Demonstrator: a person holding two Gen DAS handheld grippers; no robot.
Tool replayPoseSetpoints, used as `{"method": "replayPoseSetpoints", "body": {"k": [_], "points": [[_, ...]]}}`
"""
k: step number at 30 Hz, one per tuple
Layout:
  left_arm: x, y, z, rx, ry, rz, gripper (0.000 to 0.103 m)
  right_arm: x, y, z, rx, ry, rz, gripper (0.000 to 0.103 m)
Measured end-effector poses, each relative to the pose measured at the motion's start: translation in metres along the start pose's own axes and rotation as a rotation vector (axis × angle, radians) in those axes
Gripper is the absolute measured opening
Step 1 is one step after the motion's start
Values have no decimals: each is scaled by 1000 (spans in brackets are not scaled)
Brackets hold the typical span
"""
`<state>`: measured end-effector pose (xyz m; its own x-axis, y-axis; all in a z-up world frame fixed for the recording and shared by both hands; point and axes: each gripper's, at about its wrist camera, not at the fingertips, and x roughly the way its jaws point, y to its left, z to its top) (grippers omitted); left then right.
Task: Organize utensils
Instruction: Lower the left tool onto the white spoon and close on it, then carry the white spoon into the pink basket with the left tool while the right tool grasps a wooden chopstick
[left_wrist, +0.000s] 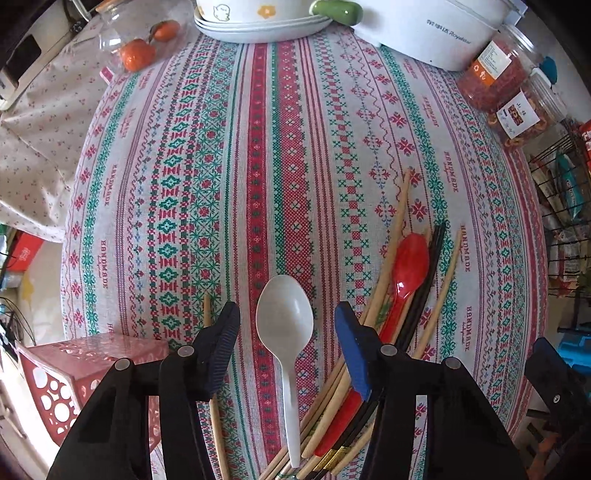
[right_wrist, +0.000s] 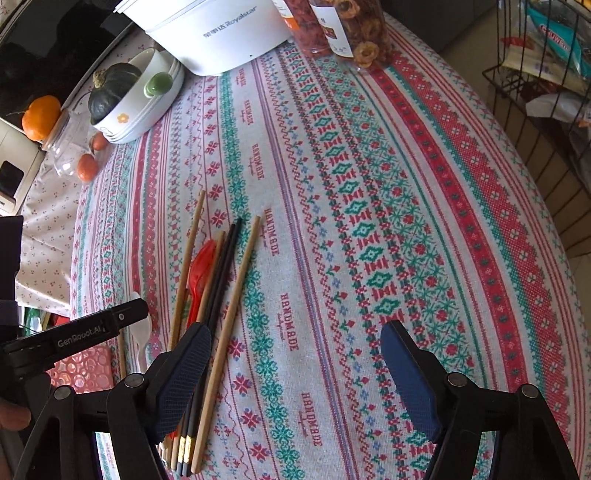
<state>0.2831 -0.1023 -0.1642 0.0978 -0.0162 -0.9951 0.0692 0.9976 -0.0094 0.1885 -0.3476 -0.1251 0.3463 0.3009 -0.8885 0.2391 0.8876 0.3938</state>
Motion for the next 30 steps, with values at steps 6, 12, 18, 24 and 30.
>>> {"method": "replayPoseSetpoints", "body": {"k": [6, 12, 18, 24, 30], "points": [[22, 4, 10, -28, 55, 14, 44, 0, -4, 1, 1, 5, 1, 81], [4, 13, 5, -28, -45, -52, 36, 7, 3, 2, -9, -1, 3, 80], [-64, 32, -28, -17, -278, -175, 36, 38, 8, 8, 39, 33, 67, 59], [-122, 59, -83, -15, -497, -228, 36, 60, 30, 16, 1, 15, 60, 44], [-141, 88, -121, -31, -607, -278, 36, 81, 65, 8, -166, 0, -156, 44]]}}
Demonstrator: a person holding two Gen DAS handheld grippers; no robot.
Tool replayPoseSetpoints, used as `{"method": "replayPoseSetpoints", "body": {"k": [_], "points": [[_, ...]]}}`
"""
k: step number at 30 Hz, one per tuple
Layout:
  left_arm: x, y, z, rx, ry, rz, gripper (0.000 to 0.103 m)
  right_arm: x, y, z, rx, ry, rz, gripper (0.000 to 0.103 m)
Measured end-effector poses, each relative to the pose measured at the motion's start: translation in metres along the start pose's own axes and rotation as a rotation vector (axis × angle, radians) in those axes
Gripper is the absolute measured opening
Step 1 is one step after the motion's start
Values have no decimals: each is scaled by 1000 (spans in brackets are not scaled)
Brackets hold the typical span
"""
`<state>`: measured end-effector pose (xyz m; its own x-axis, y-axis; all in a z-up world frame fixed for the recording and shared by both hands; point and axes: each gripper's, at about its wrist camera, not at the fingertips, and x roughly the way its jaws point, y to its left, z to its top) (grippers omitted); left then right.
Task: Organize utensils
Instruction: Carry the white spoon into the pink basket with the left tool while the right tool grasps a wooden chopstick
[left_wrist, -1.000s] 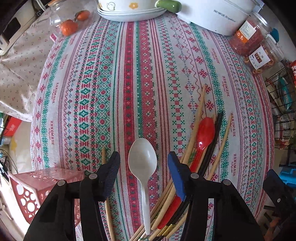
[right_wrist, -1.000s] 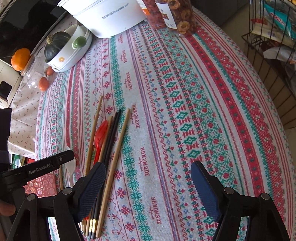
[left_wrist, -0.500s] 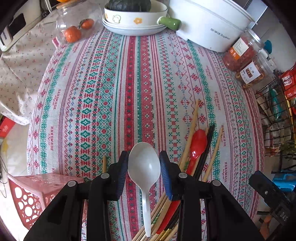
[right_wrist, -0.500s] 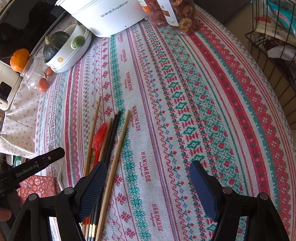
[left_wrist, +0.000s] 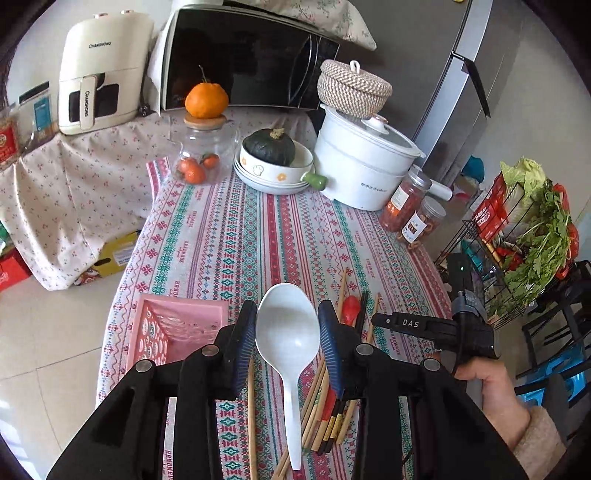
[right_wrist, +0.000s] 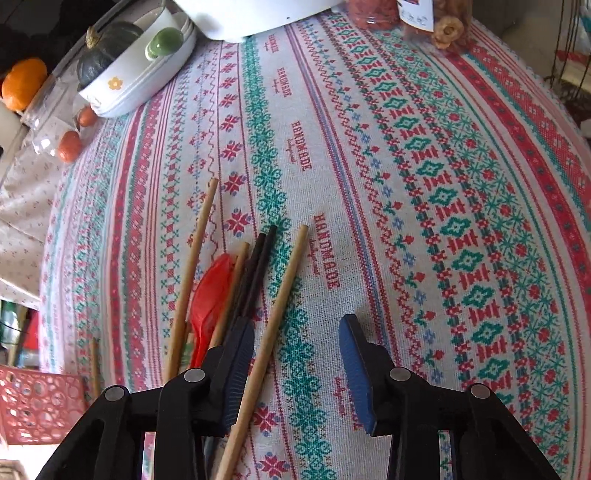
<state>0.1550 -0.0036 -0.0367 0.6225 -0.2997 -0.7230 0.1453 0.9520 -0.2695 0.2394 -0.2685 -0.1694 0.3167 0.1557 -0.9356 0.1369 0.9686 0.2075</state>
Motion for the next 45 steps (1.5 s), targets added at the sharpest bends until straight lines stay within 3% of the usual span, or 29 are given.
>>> {"method": "replayPoseSetpoints", "body": {"k": [3, 5, 9, 11, 14, 18, 24, 28, 34, 41, 45], "points": [[-9, 3, -5, -9, -8, -51, 36, 7, 22, -5, -122, -3, -123, 43], [-12, 7, -8, -6, -16, -53, 36, 8, 25, -6, -143, -3, -148, 40], [-14, 20, -11, -40, -6, -73, 36, 8, 20, -6, -142, 6, -133, 13], [-17, 26, -11, -61, -8, -86, 36, 7, 12, -5, -121, 4, -109, 6], [-25, 33, -10, -73, -47, -87, 36, 1, -7, -5, -70, -10, -31, 6], [-43, 41, -5, -81, -161, -66, 36, -25, -16, -7, -38, -79, 20, 6], [-69, 51, 3, -46, -419, 41, 36, -85, -10, -20, -54, -222, 85, 6], [-67, 53, 6, 2, -517, 115, 36, -111, -4, -28, -71, -291, 121, 6], [-32, 63, -3, 74, -549, 254, 36, -137, 7, -41, -100, -371, 155, 6], [0, 70, -10, 97, -470, 272, 37, -145, 22, -45, -144, -415, 180, 6], [5, 73, -8, 69, -413, 242, 37, -150, 30, -48, -152, -451, 194, 6]]}}
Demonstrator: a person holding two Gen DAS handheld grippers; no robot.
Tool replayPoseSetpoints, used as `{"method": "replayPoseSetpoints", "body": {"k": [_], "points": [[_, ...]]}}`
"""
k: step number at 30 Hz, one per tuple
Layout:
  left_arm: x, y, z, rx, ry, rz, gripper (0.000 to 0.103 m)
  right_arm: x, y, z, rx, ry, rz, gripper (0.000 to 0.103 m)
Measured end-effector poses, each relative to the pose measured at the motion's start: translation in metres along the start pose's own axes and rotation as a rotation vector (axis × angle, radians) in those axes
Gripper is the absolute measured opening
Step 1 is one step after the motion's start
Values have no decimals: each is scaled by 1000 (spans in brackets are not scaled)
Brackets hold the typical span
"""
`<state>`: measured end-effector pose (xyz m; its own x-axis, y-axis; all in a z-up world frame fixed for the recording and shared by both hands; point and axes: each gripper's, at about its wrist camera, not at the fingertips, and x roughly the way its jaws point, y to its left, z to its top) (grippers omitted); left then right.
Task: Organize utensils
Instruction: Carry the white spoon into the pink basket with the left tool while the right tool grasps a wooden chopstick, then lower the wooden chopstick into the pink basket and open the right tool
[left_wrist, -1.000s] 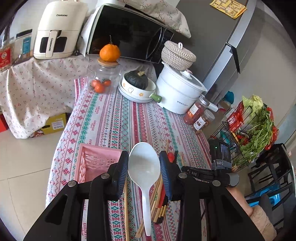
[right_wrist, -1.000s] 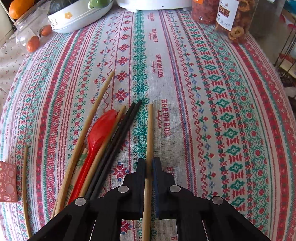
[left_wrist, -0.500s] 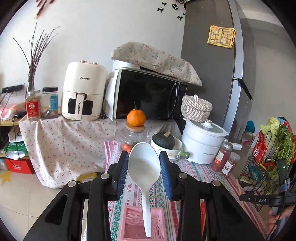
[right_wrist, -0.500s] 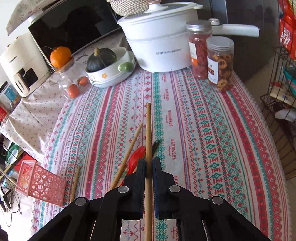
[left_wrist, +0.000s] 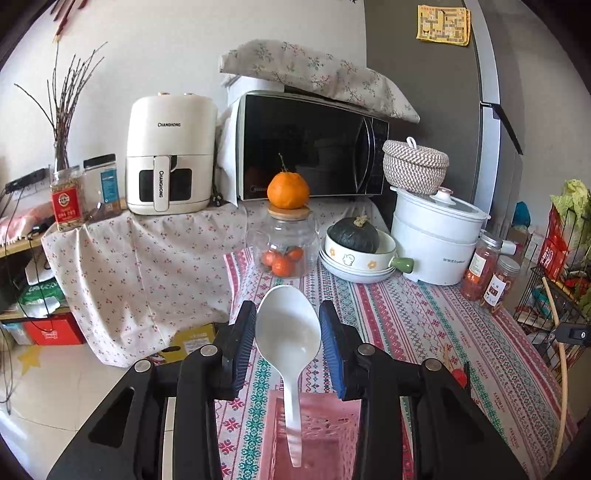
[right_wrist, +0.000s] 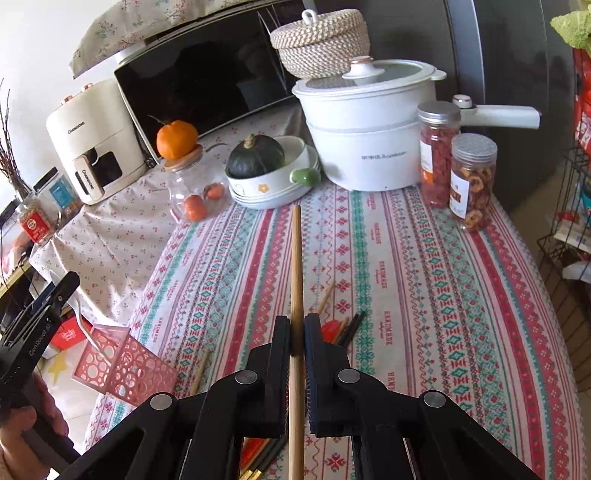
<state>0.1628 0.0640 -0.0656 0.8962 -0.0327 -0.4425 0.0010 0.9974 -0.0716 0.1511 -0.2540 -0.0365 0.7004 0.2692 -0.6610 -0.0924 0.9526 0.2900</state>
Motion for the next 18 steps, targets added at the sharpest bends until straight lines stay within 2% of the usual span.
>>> {"method": "replayPoseSetpoints", "body": {"k": [2, 6, 11, 16, 18], "points": [[-1, 1, 2, -12, 23, -18, 39, -2, 5, 2, 8, -19, 14, 6], [-10, 6, 6, -36, 47, -46, 66, -4, 21, 6, 7, -62, 46, 6], [-24, 22, 11, -67, 120, -52, 70, -11, 51, 11, 17, -140, 90, 6], [-45, 52, 13, -157, 171, -47, 75, -20, 87, 8, 26, -260, 126, 6], [-49, 62, 13, -178, 198, -28, 85, -23, 101, 7, 22, -310, 130, 6]]}}
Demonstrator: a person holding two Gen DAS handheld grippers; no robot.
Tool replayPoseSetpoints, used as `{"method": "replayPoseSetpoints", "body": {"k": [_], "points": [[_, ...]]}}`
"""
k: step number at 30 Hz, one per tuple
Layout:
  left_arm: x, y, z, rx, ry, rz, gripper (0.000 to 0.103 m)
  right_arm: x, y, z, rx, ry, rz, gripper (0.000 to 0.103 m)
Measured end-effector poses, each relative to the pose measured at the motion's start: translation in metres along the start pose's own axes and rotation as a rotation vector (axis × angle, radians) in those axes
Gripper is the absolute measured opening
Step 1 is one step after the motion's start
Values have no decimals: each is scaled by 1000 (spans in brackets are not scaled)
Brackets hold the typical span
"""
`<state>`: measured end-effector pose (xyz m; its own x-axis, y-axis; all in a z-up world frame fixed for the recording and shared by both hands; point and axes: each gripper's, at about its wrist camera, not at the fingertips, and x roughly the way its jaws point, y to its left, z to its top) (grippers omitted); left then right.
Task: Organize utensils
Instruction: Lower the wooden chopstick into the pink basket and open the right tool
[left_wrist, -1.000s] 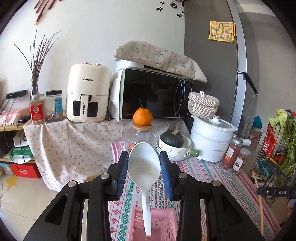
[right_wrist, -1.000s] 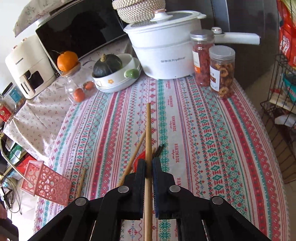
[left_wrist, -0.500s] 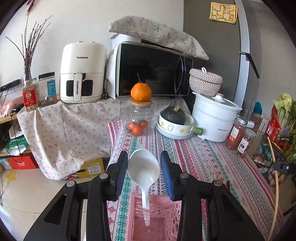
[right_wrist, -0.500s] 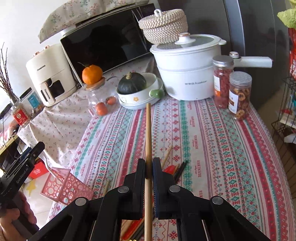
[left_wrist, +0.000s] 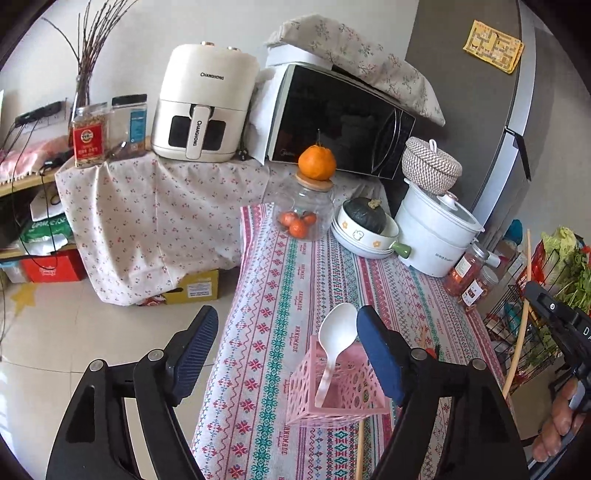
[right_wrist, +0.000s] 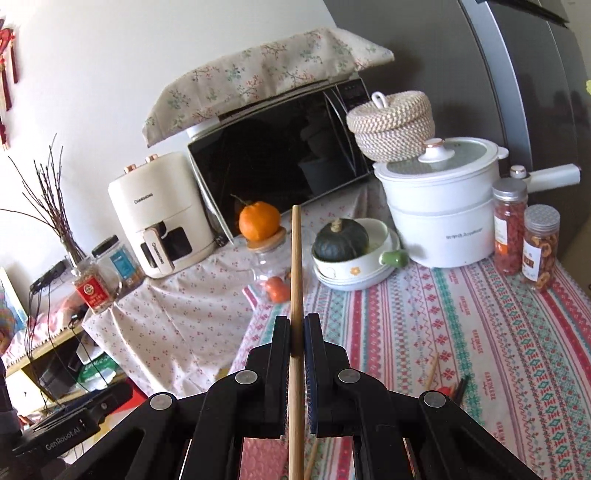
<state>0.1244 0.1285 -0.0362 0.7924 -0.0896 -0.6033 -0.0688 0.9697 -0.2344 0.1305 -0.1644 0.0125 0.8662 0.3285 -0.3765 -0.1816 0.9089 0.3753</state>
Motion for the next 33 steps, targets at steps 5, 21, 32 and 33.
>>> {"method": "replayPoseSetpoints", "body": {"k": [5, 21, 32, 33], "points": [[1, 10, -4, 60, 45, 61, 88, 8, 36, 6, -6, -111, 6, 6], [8, 51, -6, 85, 149, 179, 88, 63, 81, -27, -25, -316, -219, 6], [13, 40, -9, 124, 165, 144, 88, 74, 77, -58, -29, -217, -226, 12], [12, 38, -9, 122, 165, 133, 88, 72, 75, -56, -18, -207, -216, 20]]}}
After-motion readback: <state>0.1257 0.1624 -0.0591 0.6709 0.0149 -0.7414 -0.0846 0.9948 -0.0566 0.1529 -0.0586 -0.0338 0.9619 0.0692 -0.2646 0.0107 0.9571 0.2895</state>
